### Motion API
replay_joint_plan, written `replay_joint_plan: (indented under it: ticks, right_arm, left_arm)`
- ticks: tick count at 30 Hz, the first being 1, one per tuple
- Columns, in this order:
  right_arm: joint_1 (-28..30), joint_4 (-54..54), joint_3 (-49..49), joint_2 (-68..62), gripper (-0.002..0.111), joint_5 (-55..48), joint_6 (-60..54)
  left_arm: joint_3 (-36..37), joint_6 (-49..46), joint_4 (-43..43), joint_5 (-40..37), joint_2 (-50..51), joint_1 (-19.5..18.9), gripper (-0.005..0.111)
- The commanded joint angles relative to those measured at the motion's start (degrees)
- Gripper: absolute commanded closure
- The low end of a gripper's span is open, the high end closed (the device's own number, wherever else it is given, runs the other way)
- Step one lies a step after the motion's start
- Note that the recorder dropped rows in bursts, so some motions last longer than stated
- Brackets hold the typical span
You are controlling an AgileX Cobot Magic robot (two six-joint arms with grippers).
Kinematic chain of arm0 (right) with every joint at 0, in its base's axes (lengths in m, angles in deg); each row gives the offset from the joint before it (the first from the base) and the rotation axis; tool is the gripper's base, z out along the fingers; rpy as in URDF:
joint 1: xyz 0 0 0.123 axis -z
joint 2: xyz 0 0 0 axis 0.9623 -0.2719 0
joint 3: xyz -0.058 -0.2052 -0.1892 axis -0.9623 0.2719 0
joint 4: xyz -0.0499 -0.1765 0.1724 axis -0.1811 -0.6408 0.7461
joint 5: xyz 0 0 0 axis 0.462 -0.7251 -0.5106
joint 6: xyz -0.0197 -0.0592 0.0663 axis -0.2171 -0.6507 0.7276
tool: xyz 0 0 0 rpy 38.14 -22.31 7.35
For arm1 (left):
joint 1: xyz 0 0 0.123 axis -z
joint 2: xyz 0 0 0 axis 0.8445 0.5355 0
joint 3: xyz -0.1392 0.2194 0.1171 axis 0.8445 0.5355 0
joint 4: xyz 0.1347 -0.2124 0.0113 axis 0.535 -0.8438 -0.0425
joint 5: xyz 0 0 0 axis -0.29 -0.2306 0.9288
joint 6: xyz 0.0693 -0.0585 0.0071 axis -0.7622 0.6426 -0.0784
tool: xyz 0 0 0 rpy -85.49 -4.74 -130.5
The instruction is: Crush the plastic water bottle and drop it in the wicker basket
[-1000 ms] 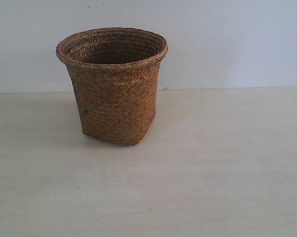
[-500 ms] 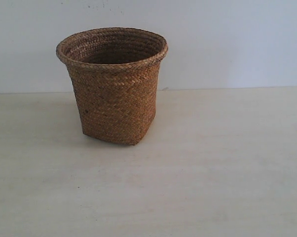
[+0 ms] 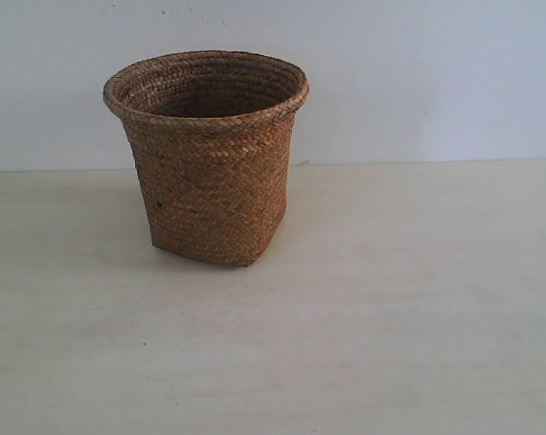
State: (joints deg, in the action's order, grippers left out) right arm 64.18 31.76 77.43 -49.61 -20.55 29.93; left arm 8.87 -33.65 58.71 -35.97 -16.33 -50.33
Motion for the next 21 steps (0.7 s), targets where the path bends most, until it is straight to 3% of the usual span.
replay_joint_plan:
  ticks: [1, 21]
  right_arm:
    - [0.3, -0.3, -0.1, 0.2, 0.108, 0.5, -0.1]
    - [0.3, -0.3, -0.1, 0.2, 0.108, 0.5, 0.3]
  left_arm:
    - [0.2, 0.5, 0.3, 0.7, -0.1, -0.2, 0.101]
    - [0.2, 0.5, 0.3, 0.7, -0.1, -0.2, 0.101]
